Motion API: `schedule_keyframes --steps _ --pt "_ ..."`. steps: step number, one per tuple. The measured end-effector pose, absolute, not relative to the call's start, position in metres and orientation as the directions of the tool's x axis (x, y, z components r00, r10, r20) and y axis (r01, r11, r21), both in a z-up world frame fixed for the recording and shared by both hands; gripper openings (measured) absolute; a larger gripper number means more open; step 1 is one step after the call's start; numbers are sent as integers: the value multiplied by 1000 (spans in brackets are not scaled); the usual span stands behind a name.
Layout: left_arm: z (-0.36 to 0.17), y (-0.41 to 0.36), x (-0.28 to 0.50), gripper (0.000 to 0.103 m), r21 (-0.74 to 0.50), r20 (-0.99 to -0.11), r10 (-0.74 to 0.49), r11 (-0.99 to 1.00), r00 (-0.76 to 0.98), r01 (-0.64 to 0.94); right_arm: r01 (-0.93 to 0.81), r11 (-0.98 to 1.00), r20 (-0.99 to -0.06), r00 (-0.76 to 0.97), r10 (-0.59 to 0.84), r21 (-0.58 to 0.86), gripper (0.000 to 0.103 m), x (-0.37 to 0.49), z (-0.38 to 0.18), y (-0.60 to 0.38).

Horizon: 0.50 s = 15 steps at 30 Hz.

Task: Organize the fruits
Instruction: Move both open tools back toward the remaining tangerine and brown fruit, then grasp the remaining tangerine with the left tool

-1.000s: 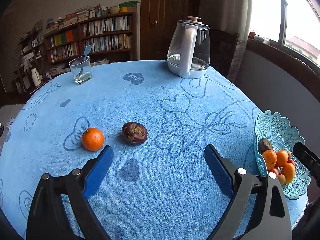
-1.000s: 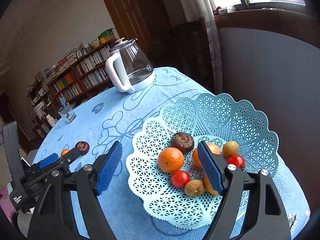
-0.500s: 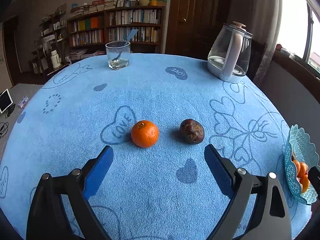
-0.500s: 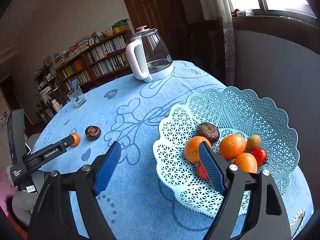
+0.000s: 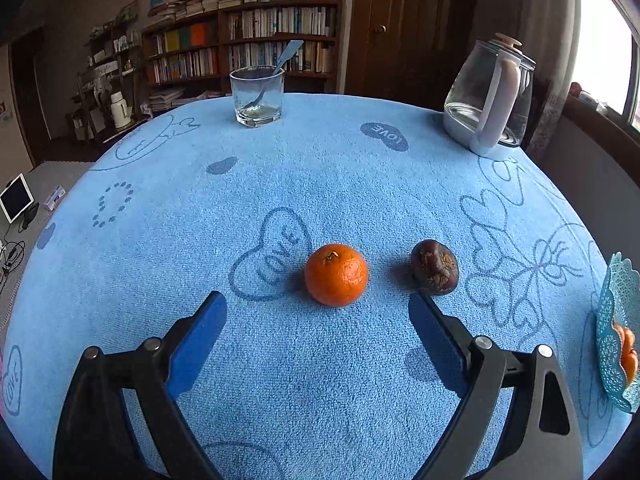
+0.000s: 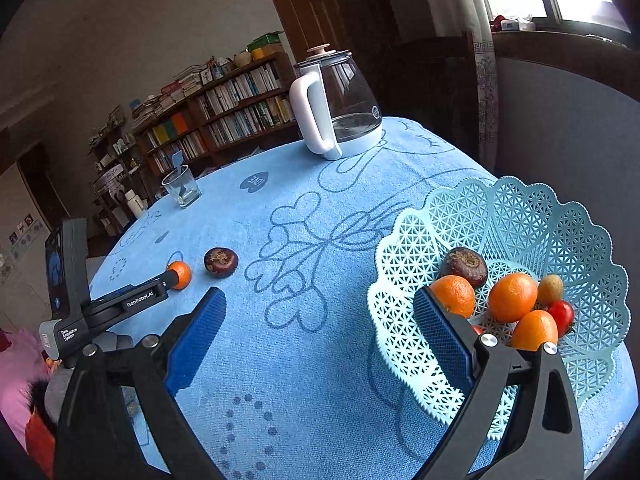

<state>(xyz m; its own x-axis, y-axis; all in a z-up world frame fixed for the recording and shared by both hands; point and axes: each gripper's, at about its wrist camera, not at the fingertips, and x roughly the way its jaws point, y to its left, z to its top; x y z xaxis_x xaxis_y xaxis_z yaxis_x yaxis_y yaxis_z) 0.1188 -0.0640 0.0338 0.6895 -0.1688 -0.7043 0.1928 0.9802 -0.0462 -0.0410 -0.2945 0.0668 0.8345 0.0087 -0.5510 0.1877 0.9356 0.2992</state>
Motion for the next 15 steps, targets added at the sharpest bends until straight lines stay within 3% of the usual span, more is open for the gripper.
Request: schedule_keyframes --steps 10,15 --pt "26 -63 146 91 -48 -729 -168 980 664 194 125 958 -573 818 47 257 96 -25 64 -270" --pt "20 -64 155 81 -55 -740 -182 976 647 212 111 964 -586 809 54 242 96 -18 61 -262"
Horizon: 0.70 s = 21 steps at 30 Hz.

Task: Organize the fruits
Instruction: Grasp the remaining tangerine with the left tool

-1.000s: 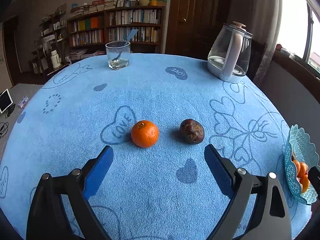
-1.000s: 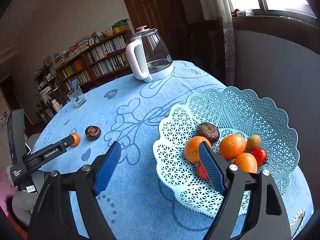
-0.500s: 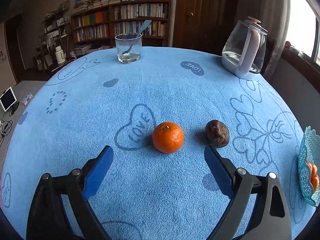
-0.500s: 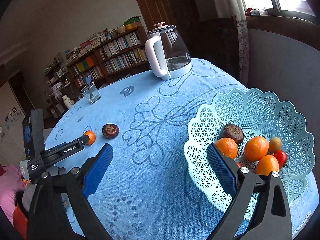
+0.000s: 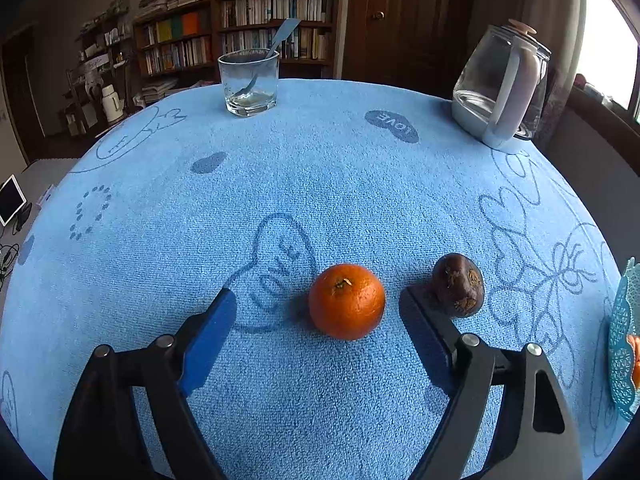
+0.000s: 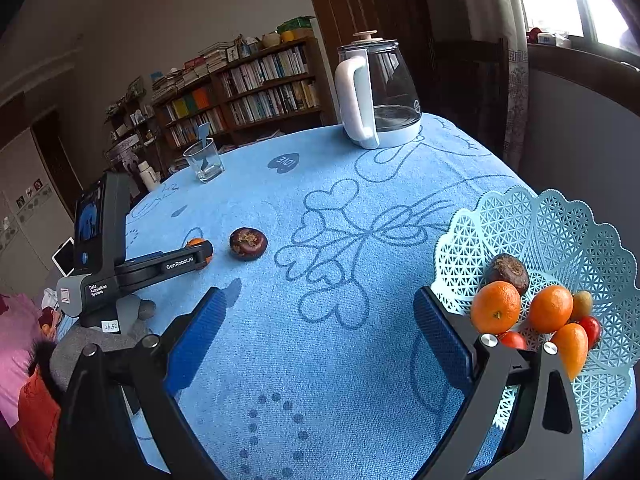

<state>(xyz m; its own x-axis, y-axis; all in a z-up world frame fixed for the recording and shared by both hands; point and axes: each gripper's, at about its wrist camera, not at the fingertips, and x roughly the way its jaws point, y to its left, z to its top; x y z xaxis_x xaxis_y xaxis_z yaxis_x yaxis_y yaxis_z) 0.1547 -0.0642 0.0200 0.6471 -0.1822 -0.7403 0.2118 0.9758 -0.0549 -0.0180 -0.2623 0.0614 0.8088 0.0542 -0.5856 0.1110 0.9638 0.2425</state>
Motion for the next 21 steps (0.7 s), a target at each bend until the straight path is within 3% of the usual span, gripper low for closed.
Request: schedule_keyframes --steps 6,12,21 --pt "15 -60 157 68 -90 -746 -209 972 633 216 95 969 -604 794 65 229 96 -9 57 -253" --pt "18 -65 150 41 -112 -726 -268 955 634 275 73 977 -625 777 71 203 96 1 54 -242" --pt "24 -43 146 40 -196 -702 -289 957 651 213 41 980 -676 729 105 196 96 31 43 -231"
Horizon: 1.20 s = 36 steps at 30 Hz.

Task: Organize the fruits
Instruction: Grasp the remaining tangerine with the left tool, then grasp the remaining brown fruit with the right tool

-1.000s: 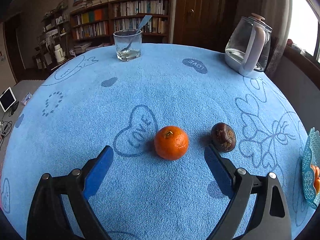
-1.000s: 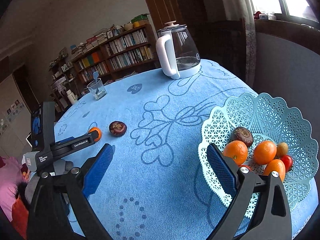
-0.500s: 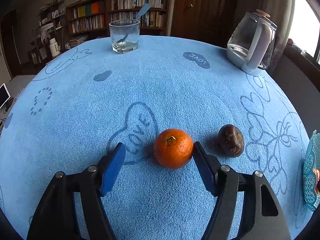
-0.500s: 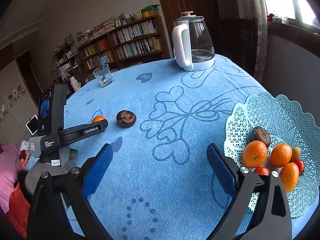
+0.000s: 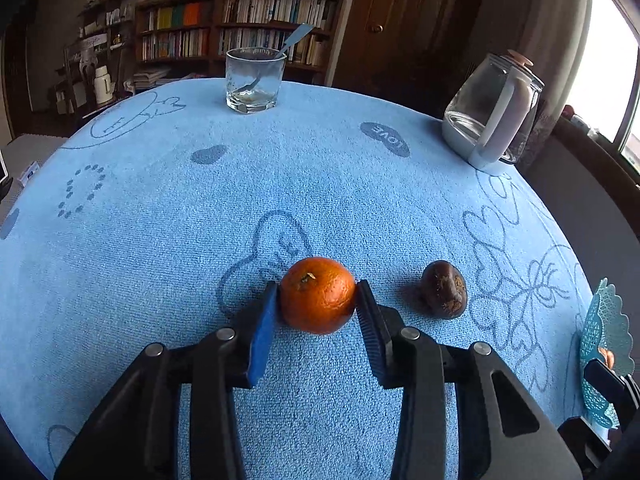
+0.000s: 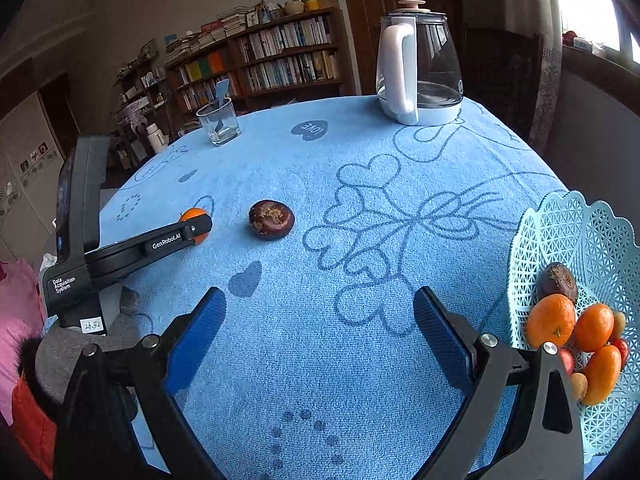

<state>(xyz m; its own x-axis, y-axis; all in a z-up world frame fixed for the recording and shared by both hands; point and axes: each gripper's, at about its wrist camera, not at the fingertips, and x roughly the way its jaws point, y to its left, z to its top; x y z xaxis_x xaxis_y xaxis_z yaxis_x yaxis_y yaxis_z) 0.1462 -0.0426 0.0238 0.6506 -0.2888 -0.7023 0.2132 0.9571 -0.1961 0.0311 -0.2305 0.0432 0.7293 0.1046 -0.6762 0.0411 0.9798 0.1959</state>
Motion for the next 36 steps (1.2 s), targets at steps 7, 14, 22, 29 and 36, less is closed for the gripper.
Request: schedule_keyframes --steps 7,14,22,29,36 --pt "31 -32 143 40 -182 -678 -243 970 693 162 22 972 -711 686 156 235 96 65 35 -224" --pt "27 -22 147 40 -185 -686 -204 977 699 104 -16 984 -746 650 146 179 96 104 25 -203" --pt "25 -15 150 40 -191 -688 -183 979 702 69 -6 988 -751 649 123 157 96 140 18 -188" --pt "22 -11 153 40 -207 -699 -185 977 691 52 1 991 -755 648 102 135 81 156 13 -182" --pt "22 -12 152 40 -205 -699 -186 977 691 56 9 994 -752 655 75 107 64 159 11 -178"
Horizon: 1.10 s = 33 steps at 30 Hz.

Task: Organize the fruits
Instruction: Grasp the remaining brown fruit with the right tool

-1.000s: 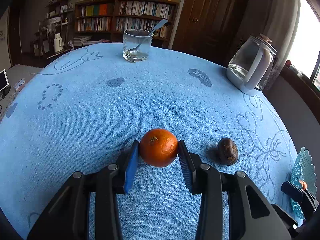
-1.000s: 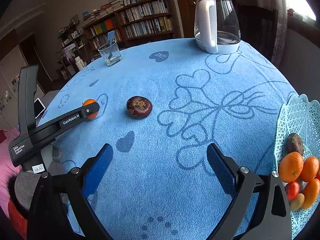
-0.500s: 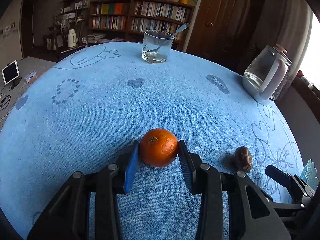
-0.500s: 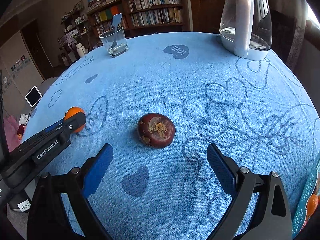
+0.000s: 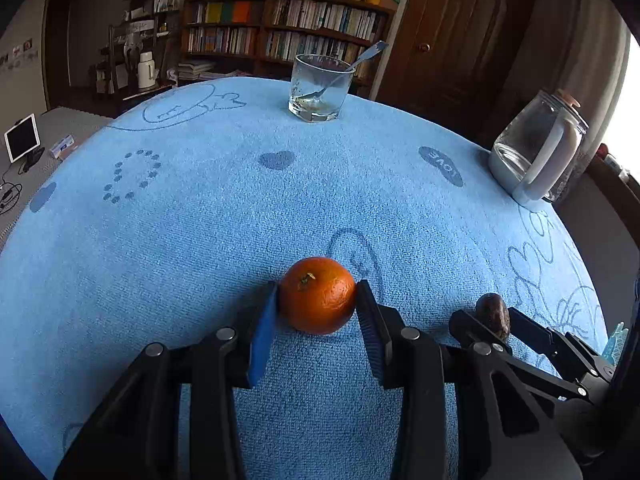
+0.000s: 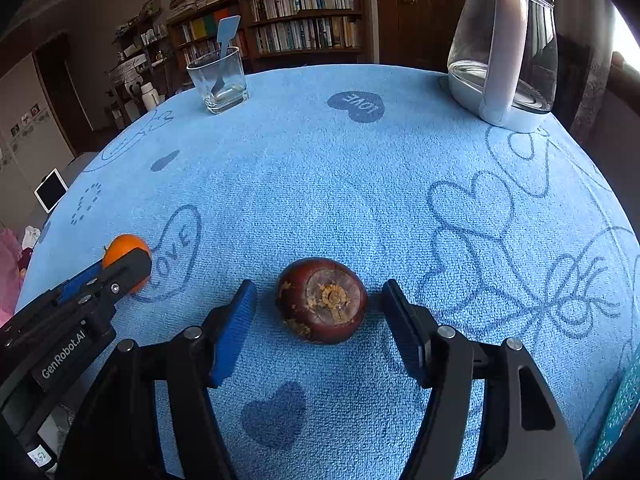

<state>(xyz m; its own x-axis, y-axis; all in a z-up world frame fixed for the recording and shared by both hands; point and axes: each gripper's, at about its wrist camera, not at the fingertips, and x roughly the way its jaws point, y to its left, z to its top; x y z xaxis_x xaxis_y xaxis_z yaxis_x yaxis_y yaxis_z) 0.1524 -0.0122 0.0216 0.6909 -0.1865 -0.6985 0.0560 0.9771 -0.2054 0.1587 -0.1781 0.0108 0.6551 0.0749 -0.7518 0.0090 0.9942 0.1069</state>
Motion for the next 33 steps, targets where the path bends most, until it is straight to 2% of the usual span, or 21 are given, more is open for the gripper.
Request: schedule_keyframes --steps 5,7,22,33 --pt "22 -13 153 40 -200 -699 -185 978 691 60 10 996 -752 656 63 92 46 156 11 -178" --pt "22 -13 152 40 -200 -698 -186 978 691 60 14 996 -752 656 61 93 45 154 12 -179" --pt "25 -21 147 40 -170 -687 -177 982 705 81 40 996 -713 700 31 82 45 120 27 -186" --pt "27 -22 145 40 -163 -681 -173 983 712 83 27 990 -741 665 88 142 46 131 15 -187"
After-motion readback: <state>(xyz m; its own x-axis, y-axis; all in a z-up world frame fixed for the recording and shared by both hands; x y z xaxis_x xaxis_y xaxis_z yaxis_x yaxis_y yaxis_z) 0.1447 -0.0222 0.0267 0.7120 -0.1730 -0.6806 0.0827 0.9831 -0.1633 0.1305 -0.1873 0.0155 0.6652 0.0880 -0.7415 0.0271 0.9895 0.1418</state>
